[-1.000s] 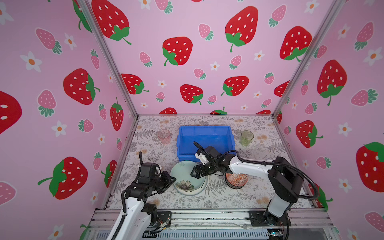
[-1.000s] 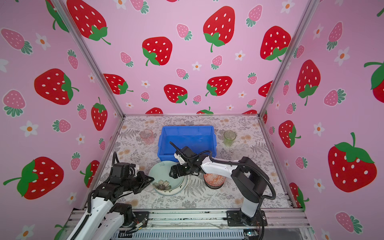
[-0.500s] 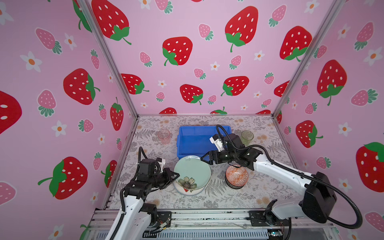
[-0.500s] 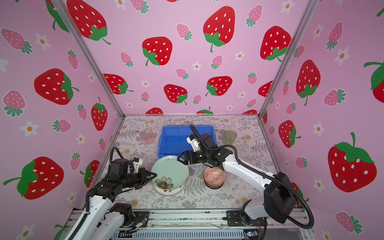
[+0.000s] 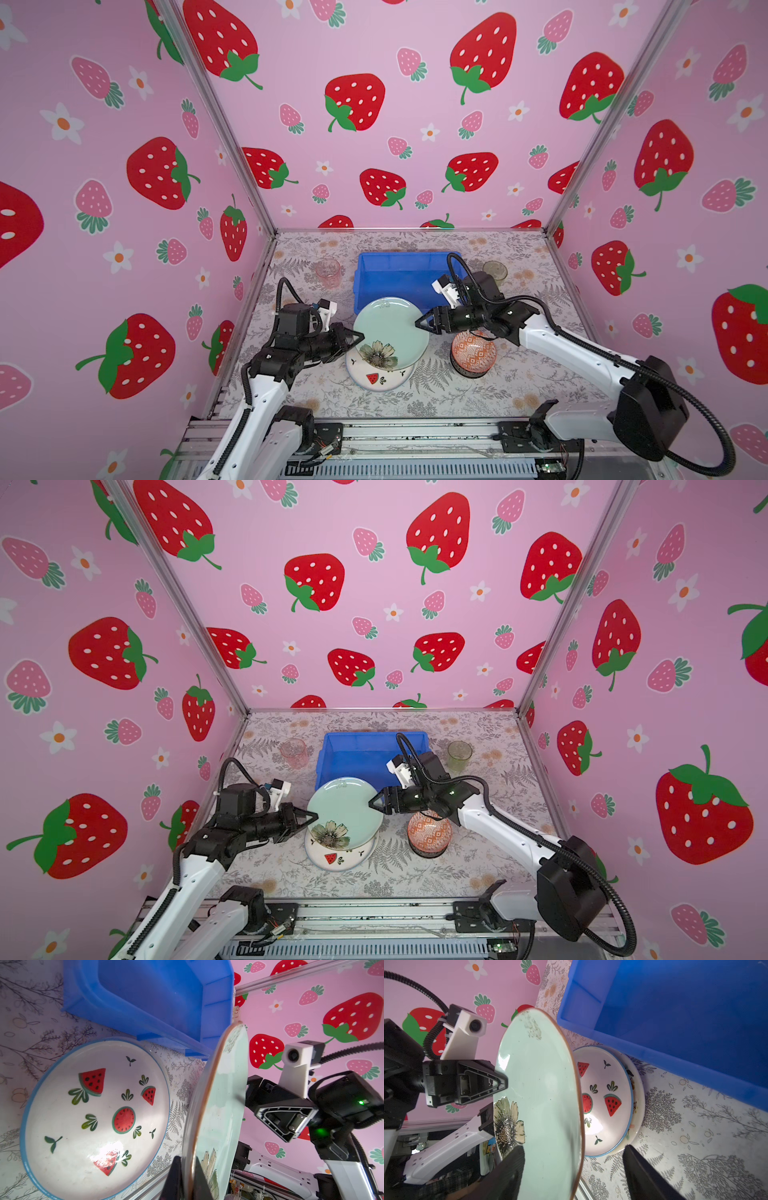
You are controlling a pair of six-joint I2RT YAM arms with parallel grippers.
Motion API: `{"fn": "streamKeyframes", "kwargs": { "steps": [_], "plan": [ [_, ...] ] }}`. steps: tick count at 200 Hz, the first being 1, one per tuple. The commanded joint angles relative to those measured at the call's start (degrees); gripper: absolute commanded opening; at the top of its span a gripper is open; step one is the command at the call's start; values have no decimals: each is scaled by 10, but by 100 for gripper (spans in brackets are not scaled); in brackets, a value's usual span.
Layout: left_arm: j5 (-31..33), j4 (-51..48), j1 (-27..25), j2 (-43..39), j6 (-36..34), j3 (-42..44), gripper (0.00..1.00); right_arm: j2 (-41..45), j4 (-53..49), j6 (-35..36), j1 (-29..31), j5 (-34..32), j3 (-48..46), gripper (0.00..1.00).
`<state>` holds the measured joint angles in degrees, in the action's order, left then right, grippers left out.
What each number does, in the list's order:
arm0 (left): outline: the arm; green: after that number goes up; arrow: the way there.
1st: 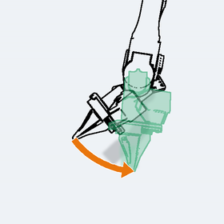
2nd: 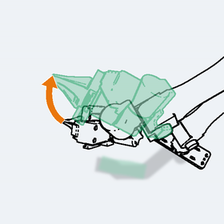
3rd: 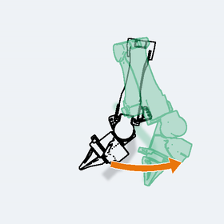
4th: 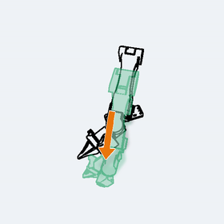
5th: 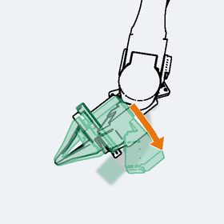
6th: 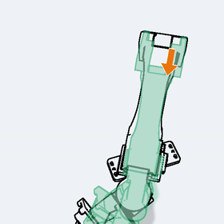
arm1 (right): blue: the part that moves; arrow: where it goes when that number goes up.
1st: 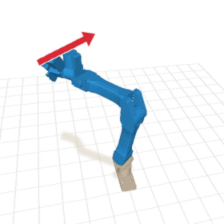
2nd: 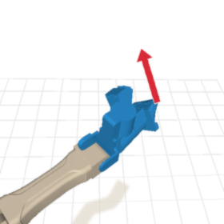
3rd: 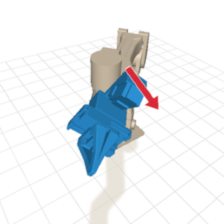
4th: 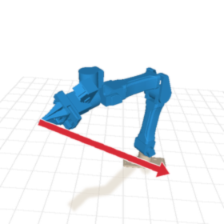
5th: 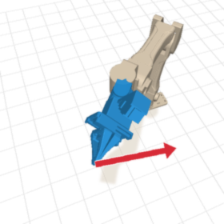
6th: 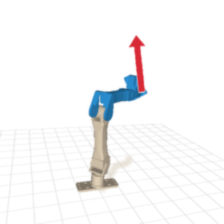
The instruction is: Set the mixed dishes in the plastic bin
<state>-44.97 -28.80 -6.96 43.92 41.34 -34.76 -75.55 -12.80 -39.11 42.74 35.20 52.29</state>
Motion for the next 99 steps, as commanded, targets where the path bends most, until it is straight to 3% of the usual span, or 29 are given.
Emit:
{"fn": "streamKeyframes", "kwargs": {
  "steps": [1,69,99],
  "plan": [
    [-77,63,1,-3,-25,-43,0,11,19,0,-3,28,-9,73],
    [-89,82,0,1,-28,-37,0,4,62,-18,-3,59,-12,52],
    [-84,82,0,1,-27,-35,0,-2,71,-22,-3,64,-11,38]
  ]
}}
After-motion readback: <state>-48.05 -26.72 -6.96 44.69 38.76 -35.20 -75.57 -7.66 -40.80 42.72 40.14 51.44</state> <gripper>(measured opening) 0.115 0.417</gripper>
